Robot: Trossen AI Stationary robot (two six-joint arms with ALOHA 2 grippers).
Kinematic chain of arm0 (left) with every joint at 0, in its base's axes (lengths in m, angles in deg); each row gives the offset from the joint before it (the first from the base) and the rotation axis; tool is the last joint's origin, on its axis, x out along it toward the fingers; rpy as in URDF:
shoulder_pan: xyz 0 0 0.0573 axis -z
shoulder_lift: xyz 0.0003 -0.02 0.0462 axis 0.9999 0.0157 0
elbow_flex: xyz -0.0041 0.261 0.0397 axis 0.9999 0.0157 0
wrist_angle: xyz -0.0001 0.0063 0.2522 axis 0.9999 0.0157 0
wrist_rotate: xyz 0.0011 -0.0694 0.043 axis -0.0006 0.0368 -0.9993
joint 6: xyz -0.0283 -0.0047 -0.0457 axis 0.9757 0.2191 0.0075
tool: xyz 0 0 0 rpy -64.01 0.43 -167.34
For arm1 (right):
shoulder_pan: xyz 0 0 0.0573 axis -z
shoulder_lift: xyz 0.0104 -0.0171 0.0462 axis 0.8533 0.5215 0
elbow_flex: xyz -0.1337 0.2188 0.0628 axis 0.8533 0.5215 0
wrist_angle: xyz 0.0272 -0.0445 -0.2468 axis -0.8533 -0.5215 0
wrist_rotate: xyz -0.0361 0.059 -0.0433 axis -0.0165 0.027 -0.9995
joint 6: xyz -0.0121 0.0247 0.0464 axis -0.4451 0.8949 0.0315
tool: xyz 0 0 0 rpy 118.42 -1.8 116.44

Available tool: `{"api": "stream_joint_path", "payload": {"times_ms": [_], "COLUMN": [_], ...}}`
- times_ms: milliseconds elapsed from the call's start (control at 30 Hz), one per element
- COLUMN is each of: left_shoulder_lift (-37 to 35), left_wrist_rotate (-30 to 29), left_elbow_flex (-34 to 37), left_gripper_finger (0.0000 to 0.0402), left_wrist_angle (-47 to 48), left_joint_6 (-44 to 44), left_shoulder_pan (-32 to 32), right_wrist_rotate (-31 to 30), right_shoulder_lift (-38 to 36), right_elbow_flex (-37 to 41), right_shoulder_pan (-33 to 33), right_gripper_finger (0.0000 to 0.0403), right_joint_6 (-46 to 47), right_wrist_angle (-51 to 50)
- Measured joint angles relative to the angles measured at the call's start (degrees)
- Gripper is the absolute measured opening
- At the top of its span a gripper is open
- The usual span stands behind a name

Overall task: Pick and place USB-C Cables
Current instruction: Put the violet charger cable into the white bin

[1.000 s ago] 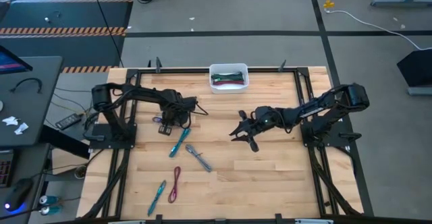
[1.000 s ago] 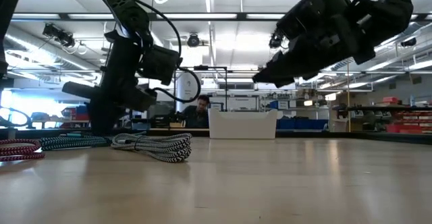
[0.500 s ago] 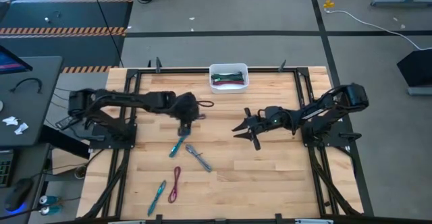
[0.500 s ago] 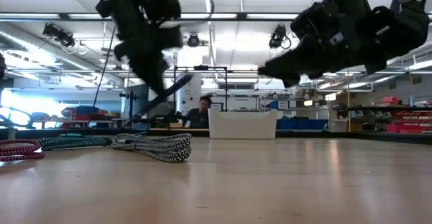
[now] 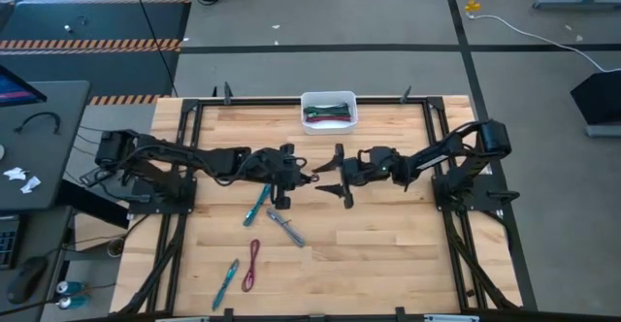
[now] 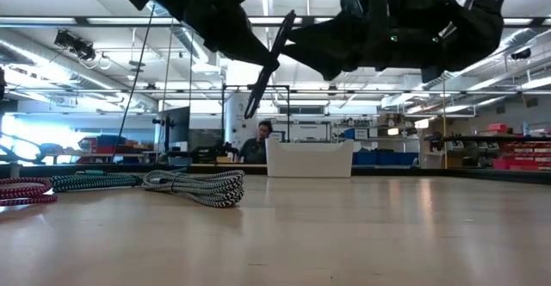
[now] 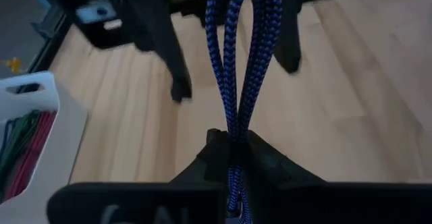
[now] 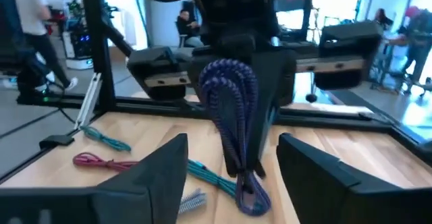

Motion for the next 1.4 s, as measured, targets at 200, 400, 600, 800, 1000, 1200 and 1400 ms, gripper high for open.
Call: {"api": "stream_joint_path", "payload": {"times_ms": [200,400,600,800,1000,1200,1400], "left_shoulder_lift": [0.0,-0.07,-0.07,-0.04,-0.04,-0.52,-0.7], "left_wrist_rotate": [-0.15,-0.28,-0.44,-6.17,-11.67,-12.28,-13.29], "left_elbow_flex": [0.0,-0.04,-0.03,-0.02,-0.02,-0.02,-0.04], "left_gripper_finger": [0.0032,0.0039,0.0094,0.0154,0.016,0.0142,0.0128], "left_wrist_angle": [-0.81,-0.82,8.31,24.06,32.46,37.98,41.66], "left_joint_6": [0.24,0.35,4.9,15.45,24.2,31.15,36.36], "left_shoulder_pan": [0.78,1.02,0.93,1.04,2.74,6.4,11.25], "right_wrist_rotate": [-2.54,-2.59,-12.21,-17.23,-11.31,-9.94,-11.57], "right_shoulder_lift": [2.29,1.34,-4.95,-11.22,-3.4,10.29,20.0], "right_elbow_flex": [-3.53,-3.99,-3.95,-11.25,-33.74,-52.03,-62.73], "right_shoulder_pan": [-1.79,-1.86,-0.24,10.39,22.89,29.64,30.93], "right_gripper_finger": [0.0194,0.0064,0.0029,0.0021,0.002,0.0035,0.0038], "right_joint_6": [-4.64,-6.24,-8.23,-12.11,-18.18,-27.16,-31.24], "right_wrist_angle": [0.1,-0.86,-10.22,-32.03,-65.6,-89.07,-101.79]}}
